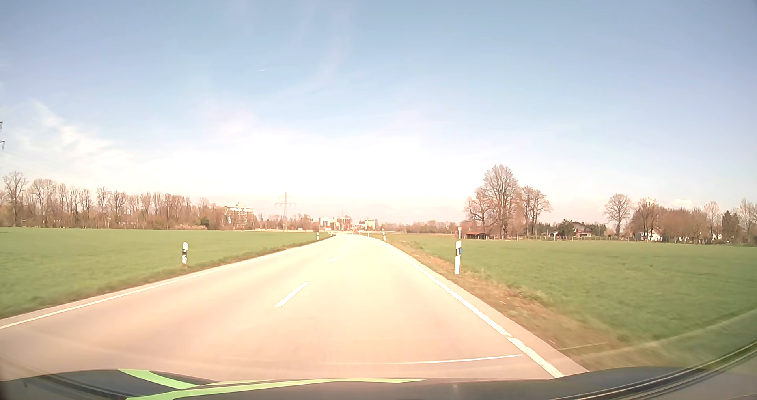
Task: Follow the waypoints while adhering to traffic rules and regulations
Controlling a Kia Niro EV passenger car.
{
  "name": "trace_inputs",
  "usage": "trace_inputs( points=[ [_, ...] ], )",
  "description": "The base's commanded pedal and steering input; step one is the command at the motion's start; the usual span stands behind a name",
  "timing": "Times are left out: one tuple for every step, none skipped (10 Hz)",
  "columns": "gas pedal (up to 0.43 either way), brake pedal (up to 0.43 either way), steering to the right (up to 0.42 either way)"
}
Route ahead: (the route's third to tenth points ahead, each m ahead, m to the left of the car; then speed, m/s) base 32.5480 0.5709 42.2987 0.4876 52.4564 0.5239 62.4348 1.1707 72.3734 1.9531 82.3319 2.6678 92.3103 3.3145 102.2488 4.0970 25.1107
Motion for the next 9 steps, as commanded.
trace_inputs(
  points=[
    [0.189, 0.000, -0.002],
    [0.177, 0.000, -0.002],
    [0.177, 0.000, -0.002],
    [0.177, 0.000, -0.002],
    [0.177, 0.000, -0.002],
    [0.177, 0.000, -0.003],
    [0.177, 0.000, -0.002],
    [0.177, 0.000, -0.002],
    [0.177, 0.000, -0.002]
  ],
)
